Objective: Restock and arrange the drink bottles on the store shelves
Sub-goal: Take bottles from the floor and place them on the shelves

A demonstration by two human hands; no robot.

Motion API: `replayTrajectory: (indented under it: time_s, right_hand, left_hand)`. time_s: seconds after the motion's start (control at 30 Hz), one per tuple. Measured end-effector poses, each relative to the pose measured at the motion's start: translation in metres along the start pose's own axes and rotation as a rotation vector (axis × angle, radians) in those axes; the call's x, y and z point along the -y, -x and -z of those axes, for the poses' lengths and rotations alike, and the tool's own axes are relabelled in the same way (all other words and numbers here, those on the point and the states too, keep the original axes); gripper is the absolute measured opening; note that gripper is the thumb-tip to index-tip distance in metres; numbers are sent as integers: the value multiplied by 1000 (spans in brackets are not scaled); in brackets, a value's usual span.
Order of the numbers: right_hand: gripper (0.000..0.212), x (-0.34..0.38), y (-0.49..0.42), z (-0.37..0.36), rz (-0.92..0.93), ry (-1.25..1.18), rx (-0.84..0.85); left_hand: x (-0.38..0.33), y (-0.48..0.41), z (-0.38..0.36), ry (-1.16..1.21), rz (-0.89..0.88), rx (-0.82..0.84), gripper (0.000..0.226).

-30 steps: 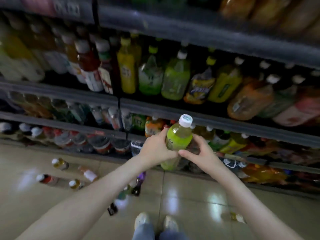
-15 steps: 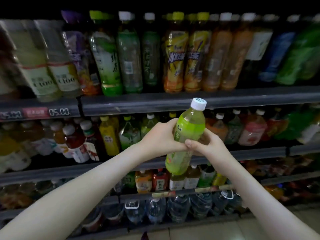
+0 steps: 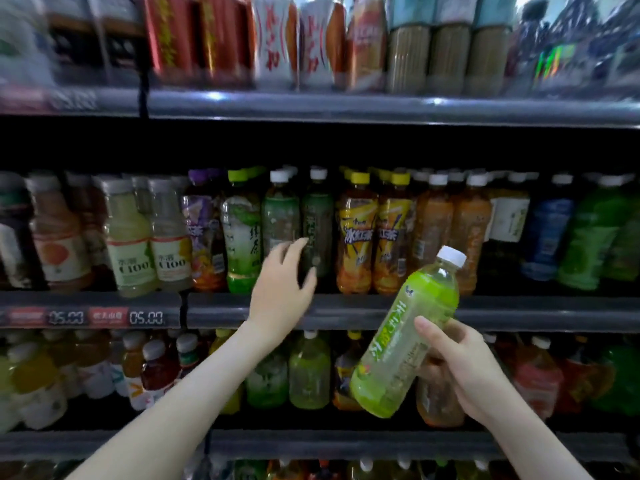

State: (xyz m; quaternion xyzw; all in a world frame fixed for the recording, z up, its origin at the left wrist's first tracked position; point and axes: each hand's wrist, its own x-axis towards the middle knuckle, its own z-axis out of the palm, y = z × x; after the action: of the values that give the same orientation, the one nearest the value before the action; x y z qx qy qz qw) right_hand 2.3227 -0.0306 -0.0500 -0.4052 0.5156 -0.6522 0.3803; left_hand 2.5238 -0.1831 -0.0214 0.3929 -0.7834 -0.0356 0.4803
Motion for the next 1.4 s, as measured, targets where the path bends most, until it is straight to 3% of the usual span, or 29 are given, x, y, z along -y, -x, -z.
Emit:
replayTrajectory:
  time_s: [0.07, 0.13, 0.27, 0.4, 0.57, 0.7, 0.8, 0.93, 1.1, 1.4]
  right_hand:
    - [46, 8, -5, -2, 36, 38, -17]
    - [43, 18, -9, -7, 54, 90, -27]
    - [46, 31, -18, -20, 70, 171, -18]
    - [47, 32, -20, -32, 77, 199, -14]
    - [31, 26, -16, -30, 64, 202, -44]
    - [28, 20, -12, -18, 74, 264, -101]
    - [27, 18, -5, -8, 88, 277, -144]
    - [22, 16, 5, 11, 100, 263, -211]
    - [19, 16, 17, 43, 74, 288, -321]
    - [21, 27, 25, 131, 130, 257, -523]
  left_hand:
    - [23, -13, 6, -182, 49, -111, 65]
    - [43, -24, 14, -313, 108, -115, 75]
    - [55, -34, 20, -274, 195, 16, 75]
    - [49, -31, 11, -180, 265, -5, 83]
    - [57, -27, 0, -245, 323, -15, 102]
    - [62, -27, -3, -291, 297, -72, 100]
    - [47, -24, -9, -247, 310, -53, 84]
    - [3, -8, -32, -186, 81, -47, 72]
    - [-62, 3, -64, 7, -216, 123, 58]
    - [-144, 8, -124, 190, -273, 256, 54]
